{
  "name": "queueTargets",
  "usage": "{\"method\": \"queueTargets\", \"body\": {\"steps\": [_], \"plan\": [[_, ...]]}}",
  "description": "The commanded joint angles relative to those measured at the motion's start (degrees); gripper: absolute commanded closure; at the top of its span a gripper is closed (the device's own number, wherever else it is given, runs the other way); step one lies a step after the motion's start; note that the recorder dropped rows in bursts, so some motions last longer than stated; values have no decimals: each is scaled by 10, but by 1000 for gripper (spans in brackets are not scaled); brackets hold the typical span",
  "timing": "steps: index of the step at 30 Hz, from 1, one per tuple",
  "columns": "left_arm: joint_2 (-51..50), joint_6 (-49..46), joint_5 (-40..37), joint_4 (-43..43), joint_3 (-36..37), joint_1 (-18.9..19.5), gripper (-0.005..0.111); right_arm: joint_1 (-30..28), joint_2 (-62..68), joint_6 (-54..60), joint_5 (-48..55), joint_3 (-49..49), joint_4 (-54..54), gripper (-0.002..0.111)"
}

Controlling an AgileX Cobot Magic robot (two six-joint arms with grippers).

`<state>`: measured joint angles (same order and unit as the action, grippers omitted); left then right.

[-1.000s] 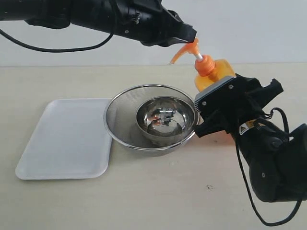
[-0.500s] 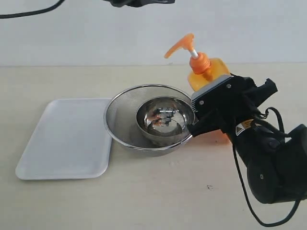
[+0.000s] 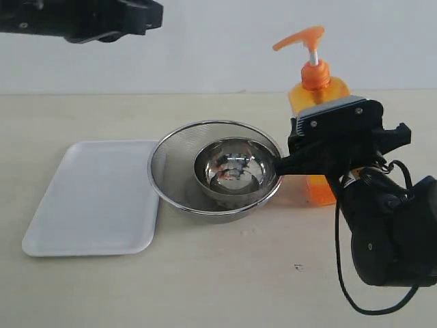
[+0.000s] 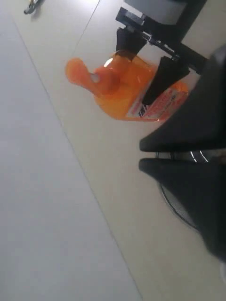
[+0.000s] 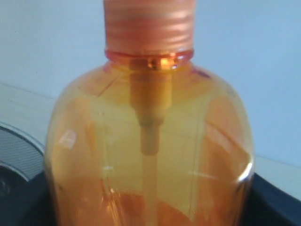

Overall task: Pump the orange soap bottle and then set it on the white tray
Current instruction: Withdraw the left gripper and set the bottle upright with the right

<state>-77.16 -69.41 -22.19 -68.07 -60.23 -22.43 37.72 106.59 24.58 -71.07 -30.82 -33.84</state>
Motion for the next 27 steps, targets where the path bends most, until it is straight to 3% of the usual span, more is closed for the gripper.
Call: {"method": "queueTargets", "body": {"steps": [1, 7, 15, 20, 27], "plan": [[88, -82, 56, -102, 83, 2, 102, 0, -1, -36, 11, 0, -17, 108], [225, -194, 105, -228, 198, 2, 102, 0, -1, -65, 12, 0, -31, 108], [403, -199, 216, -319, 332, 2, 102, 0, -1, -96, 28, 0, -42, 108], [532, -187, 270, -319, 433, 2, 102, 0, -1, -103, 55, 0, -82, 108], [627, -158, 285, -319, 525, 2, 102, 0, -1, -121, 93, 0, -56, 108]]}}
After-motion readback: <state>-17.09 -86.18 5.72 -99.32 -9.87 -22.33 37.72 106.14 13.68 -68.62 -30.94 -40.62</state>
